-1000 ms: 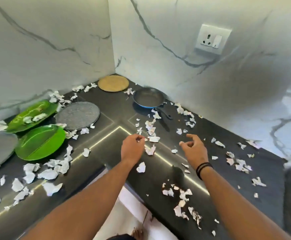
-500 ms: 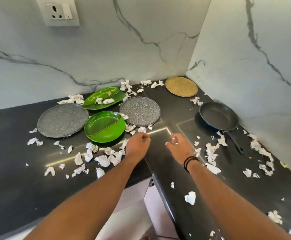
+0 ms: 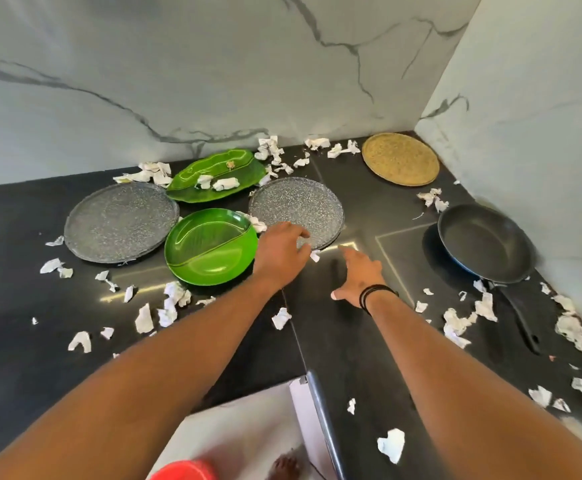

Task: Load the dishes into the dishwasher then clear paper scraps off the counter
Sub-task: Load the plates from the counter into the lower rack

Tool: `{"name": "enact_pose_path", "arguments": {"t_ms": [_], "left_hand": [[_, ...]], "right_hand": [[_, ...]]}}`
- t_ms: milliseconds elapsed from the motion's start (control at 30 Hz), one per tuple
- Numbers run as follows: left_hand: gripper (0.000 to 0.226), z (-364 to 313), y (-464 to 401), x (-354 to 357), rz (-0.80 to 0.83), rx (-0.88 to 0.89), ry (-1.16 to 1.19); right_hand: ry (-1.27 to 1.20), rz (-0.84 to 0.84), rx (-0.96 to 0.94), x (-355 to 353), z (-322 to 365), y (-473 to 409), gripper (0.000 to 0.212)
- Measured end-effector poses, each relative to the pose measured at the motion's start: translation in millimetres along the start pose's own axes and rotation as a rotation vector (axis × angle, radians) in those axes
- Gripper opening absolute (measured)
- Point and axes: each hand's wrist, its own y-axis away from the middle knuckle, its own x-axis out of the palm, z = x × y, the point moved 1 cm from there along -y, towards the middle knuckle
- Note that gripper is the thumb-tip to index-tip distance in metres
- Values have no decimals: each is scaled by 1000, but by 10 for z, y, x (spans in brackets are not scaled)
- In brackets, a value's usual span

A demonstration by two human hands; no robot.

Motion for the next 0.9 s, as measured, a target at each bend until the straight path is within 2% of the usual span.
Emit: {"name": "enact_pose_path", "arguments": {"t_ms": [100,200,333,400,500,600,767,900], "left_hand": [[35,73,-410,-70,18,-74,-145],[47,172,-736,-134,133,-185,-337],[57,253,-928,-150,183,-313,-440],[64,291,-982,-128,205,-401,-472],[66,298,-1072,-70,221,-438,-491],[70,249,-1185,-58,186,-519,-392],[60,332,-1318,-113,29,-716,13],[35,170,-1391,-114,-15,-616,249]], "right_hand": [[114,92,-7,-23,19,-147,127],[206,192,11,-107,70,-236,134],[247,254,27,-178,109,-380,147],[237,278,34,-199,63,-431,146],[207,299,48,-231,8,-432,145],[169,296,62,-220,3,-433,146],[100,249,70,-192,-129,-409,152],[26,197,86,-152,-228,-341,159]]}}
